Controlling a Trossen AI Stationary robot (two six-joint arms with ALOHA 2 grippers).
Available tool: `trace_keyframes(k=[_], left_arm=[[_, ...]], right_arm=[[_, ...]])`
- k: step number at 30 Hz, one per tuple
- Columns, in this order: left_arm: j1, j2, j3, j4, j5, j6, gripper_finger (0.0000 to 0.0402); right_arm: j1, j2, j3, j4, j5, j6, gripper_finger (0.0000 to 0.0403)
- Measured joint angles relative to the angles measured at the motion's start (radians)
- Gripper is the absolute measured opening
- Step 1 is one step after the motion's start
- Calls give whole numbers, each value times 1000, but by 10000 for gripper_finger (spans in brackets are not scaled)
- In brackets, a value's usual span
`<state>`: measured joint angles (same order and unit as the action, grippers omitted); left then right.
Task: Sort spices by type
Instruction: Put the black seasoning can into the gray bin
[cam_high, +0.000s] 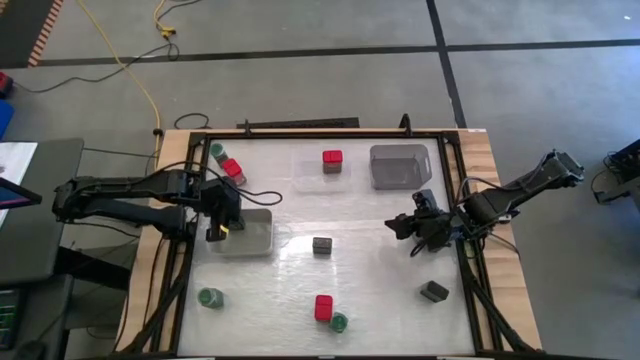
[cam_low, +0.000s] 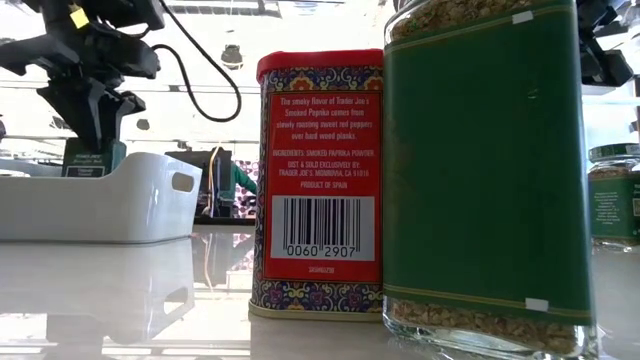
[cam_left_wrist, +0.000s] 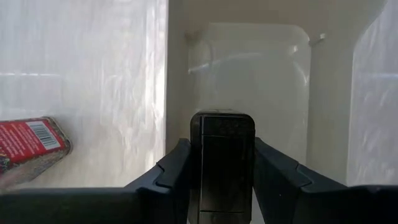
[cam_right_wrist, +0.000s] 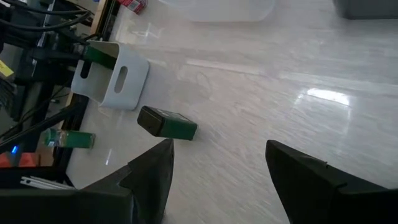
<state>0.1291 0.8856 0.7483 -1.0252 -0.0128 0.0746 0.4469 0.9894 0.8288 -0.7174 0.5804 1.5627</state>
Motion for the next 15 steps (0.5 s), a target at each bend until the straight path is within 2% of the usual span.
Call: trace_keyframes(k=[15], left_arm=[[0, 0, 0, -13, 0, 0, 159]], right_arm=[[0, 0, 0, 0, 0, -1, 280]])
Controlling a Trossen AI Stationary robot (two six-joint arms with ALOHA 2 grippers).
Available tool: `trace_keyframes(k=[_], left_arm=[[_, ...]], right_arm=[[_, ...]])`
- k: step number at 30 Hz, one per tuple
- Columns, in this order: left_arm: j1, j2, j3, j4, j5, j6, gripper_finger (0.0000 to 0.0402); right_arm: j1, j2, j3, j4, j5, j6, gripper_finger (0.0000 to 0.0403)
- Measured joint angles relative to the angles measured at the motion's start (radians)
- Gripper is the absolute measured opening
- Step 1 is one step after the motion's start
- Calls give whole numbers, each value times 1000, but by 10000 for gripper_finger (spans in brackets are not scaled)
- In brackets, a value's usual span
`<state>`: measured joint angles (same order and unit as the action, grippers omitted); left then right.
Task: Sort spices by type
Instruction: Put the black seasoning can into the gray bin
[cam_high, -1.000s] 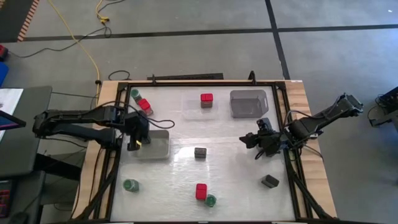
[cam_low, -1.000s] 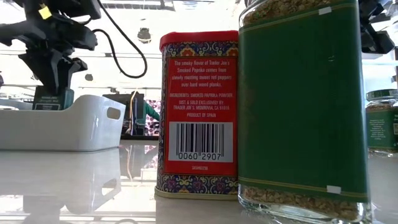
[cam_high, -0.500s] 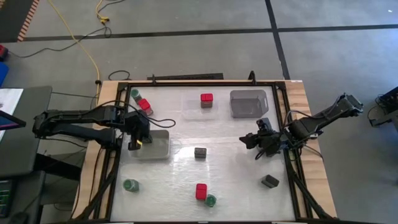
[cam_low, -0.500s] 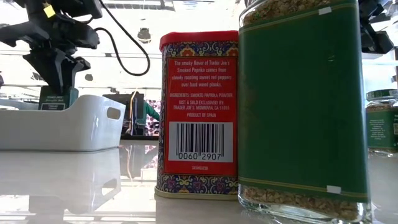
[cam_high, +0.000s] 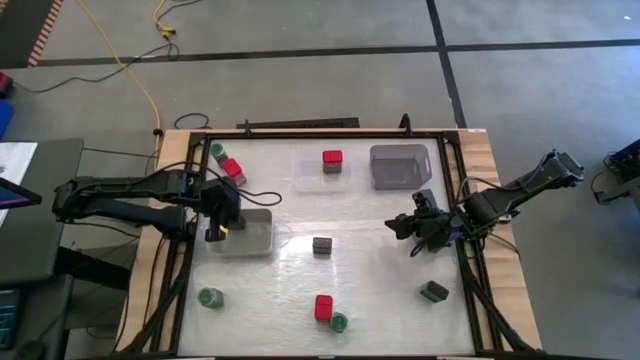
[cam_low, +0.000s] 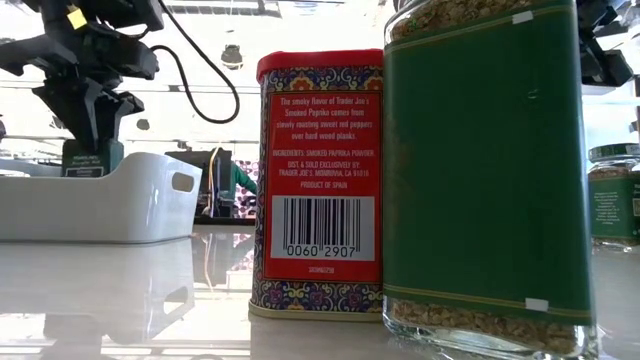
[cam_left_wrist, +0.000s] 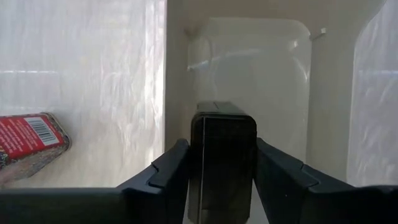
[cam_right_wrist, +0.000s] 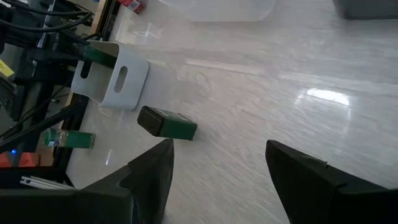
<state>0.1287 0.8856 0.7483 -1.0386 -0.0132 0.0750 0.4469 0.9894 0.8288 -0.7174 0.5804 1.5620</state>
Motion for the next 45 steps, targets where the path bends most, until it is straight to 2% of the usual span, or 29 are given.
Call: trace_keyframes(k=[30, 40, 45], left_arm=[[0, 0, 9, 8, 0, -30, 161], [0, 0, 89, 132, -2, -126, 160], [-7, 73, 89, 146, 0, -125, 153]], right_arm=[[0, 0, 0, 0, 0, 0, 280], [0, 0, 0, 0, 0, 0, 280], [0, 0, 0, 0, 0, 0, 280]])
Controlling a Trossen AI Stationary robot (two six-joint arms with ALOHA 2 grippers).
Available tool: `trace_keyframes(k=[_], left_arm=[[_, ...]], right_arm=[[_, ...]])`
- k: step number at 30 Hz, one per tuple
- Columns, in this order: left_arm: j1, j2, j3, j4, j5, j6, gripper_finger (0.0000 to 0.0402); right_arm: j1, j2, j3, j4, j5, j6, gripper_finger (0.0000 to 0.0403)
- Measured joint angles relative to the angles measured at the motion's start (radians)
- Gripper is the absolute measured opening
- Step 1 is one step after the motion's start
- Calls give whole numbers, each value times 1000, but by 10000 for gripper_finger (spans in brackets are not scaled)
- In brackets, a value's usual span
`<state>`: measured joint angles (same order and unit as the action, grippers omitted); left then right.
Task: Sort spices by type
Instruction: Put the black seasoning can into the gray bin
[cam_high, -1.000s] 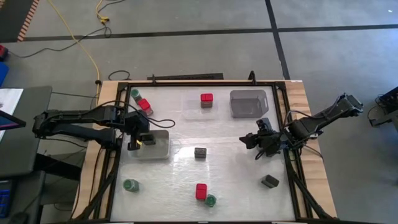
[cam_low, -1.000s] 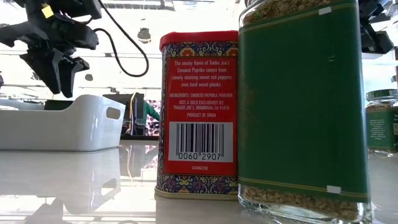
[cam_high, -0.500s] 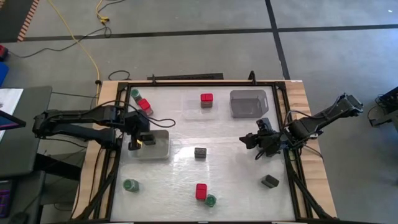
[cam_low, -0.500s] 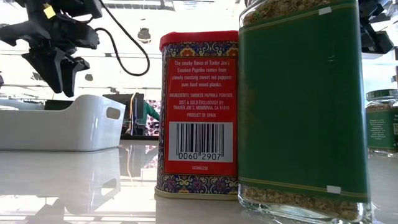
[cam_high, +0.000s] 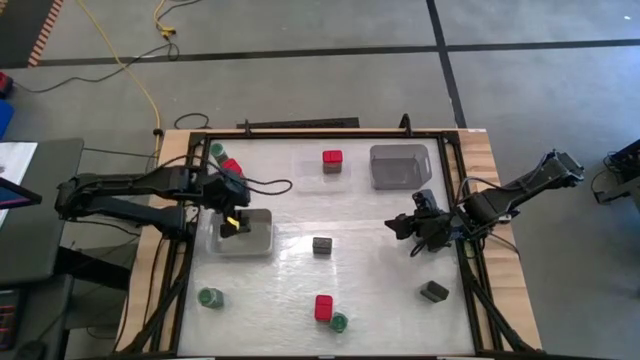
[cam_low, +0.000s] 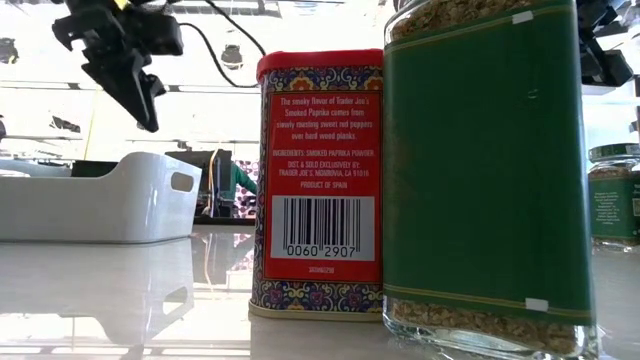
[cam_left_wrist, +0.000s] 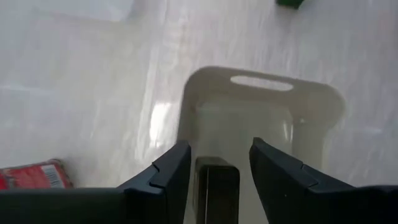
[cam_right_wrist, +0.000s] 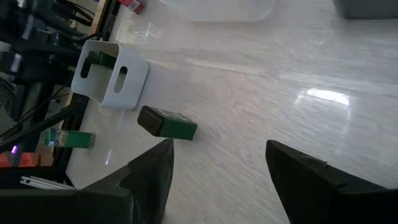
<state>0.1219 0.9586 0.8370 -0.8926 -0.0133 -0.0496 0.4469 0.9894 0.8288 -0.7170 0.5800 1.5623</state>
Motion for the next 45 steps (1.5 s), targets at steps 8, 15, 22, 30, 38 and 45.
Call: trace_keyframes(k=[8, 15, 22, 30, 38, 45], left_arm=[[-27, 173, 33, 4, 7, 5, 136], [-45, 259, 64, 3, 9, 31, 112], [-49, 321, 64, -4, 9, 40, 90], [-49, 337, 64, -62, 9, 39, 87], [-48, 335, 64, -99, 9, 36, 87], [-48, 335, 64, -126, 9, 28, 87]], right_arm=[[0, 0, 0, 0, 0, 0, 280], [0, 0, 0, 0, 0, 0, 280], [0, 0, 0, 0, 0, -1, 280], [0, 0, 0, 0, 0, -7, 280], [0, 0, 0, 0, 0, -19, 280], [0, 0, 0, 0, 0, -19, 280]])
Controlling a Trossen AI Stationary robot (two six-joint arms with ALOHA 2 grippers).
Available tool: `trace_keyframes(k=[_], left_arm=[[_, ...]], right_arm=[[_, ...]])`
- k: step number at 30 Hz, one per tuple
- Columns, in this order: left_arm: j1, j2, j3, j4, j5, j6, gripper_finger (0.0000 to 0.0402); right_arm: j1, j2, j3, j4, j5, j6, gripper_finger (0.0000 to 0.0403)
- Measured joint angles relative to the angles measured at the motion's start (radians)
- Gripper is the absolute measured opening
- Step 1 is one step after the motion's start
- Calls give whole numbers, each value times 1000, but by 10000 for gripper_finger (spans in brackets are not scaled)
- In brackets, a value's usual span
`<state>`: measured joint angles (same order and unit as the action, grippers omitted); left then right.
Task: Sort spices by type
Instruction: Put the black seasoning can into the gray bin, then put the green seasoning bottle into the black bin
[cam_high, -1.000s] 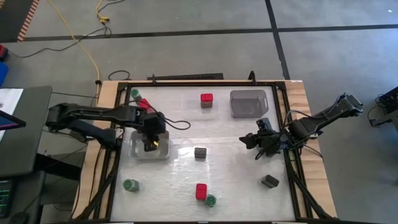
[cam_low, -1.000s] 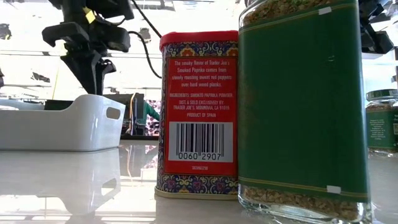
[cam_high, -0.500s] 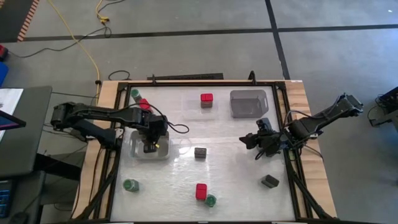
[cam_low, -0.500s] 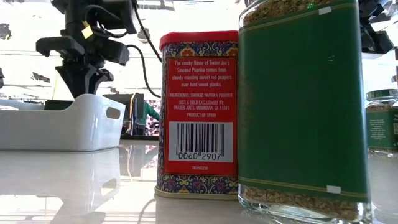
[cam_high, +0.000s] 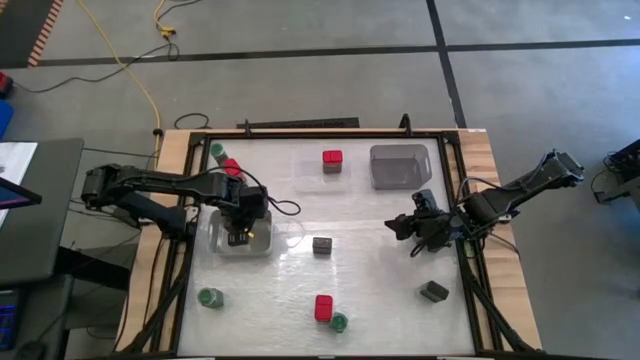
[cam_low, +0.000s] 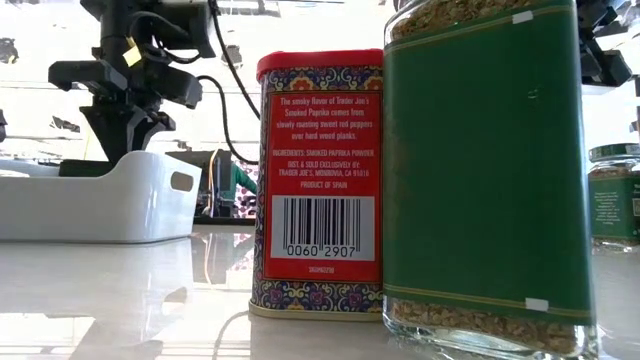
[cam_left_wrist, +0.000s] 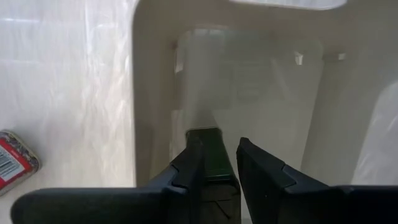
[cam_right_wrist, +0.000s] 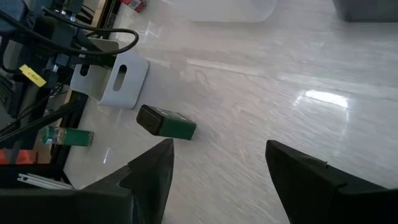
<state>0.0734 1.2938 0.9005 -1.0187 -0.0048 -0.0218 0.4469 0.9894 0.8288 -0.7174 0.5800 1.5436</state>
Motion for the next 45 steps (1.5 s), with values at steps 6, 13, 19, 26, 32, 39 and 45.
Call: trace_keyframes(k=[6, 13, 19, 26, 32, 39, 45], left_arm=[[0, 0, 0, -31, 16, -11, 87], [0, 0, 0, -49, 49, -28, 87], [0, 0, 0, -49, 67, -28, 87], [0, 0, 0, -47, 97, -28, 87], [0, -2, 34, -43, 97, -28, 87], [0, -76, 148, -35, 97, -52, 87], [0, -172, 225, -4, 85, -77, 87]], right_arm=[[0, 0, 0, 0, 0, 0, 280], [0, 0, 0, 0, 0, 0, 280], [0, 0, 0, 0, 0, 0, 280], [0, 0, 0, 0, 0, 0, 280], [0, 0, 0, 0, 0, 0, 280], [0, 0, 0, 0, 0, 0, 280], [0, 0, 0, -1, 0, -8, 280]])
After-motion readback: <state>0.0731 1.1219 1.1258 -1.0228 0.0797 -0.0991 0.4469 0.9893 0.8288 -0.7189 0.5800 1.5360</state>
